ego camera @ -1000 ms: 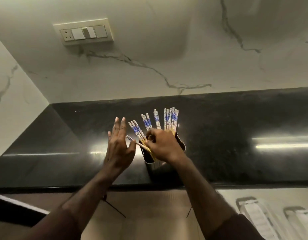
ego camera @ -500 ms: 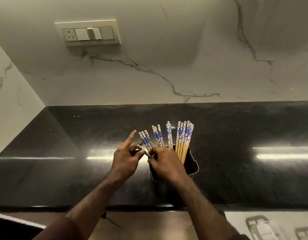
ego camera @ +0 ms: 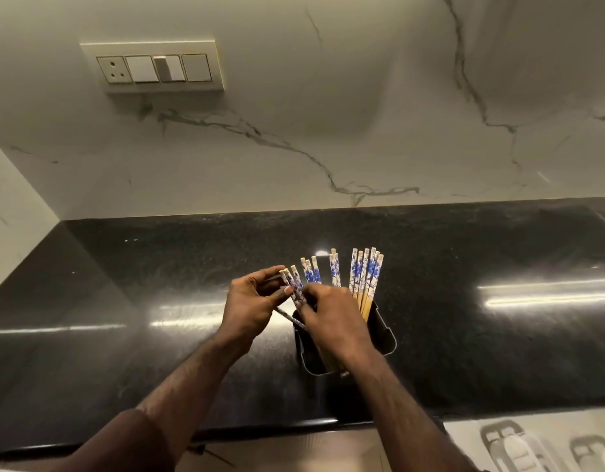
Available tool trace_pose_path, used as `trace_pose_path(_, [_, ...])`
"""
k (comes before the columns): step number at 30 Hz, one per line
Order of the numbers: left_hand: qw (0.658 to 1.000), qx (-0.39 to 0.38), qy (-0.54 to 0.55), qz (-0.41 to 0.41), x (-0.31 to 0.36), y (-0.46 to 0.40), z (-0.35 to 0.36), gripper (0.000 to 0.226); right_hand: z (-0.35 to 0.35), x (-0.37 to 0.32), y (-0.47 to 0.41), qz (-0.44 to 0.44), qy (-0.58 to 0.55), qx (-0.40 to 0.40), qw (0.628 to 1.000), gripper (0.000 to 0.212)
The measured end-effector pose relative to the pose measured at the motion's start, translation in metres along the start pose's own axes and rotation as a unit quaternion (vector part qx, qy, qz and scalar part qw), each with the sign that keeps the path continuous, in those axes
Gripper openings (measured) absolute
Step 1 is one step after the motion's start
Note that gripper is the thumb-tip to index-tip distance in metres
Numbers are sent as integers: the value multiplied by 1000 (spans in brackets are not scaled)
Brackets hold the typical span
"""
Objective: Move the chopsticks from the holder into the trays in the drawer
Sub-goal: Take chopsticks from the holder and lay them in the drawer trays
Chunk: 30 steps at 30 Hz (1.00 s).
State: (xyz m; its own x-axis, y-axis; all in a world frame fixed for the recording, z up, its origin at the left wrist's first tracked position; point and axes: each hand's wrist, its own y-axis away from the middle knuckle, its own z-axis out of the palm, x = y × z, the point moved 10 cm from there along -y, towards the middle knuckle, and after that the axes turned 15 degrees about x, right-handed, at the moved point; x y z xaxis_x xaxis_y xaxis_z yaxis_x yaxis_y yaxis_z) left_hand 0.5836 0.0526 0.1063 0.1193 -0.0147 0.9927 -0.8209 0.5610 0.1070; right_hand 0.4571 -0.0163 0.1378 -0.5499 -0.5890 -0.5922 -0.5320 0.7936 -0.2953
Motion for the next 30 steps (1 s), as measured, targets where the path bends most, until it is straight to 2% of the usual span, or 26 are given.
trace_pose_path(5, [999,39,-14,5,-1,1,-5,28,7,2,5,0,-8,-15,1000,20])
trace_pose_path(8, [997,69,-30,5,-4,6,-11,28,8,6,8,5,-10,-14,1000,23])
trace_pose_path(11, [997,68,-24,3,-5,12,-13,32,9,7,10,8,-21,-19,1000,23])
trace_pose_path(15, [993,68,-89,27,-5,14,-16,32,14,7,13,8,-35,-46,998,26])
trace_pose_path(17, [994,71,-77,12,-7,15,-19,25,17,7,16,9,-46,-67,997,30])
trace_pose_path(19, [997,69,-21,-26,-10,17,-19,21,19,8,19,6,-49,-80,996,34])
trace_pose_path(21, [995,56,48,-65,-11,21,-14,23,20,8,21,4,-41,-88,995,33])
trace_pose_path(24, [991,20,106,-75,-7,27,-1,25,18,7,22,0,-26,-85,996,21])
trace_pose_path(26, [989,-16,130,-63,1,31,9,20,14,10,20,7,-31,-79,996,16])
trace_pose_path(30, [989,-107,98,16,21,36,27,30,0,15,12,46,-84,-95,991,25])
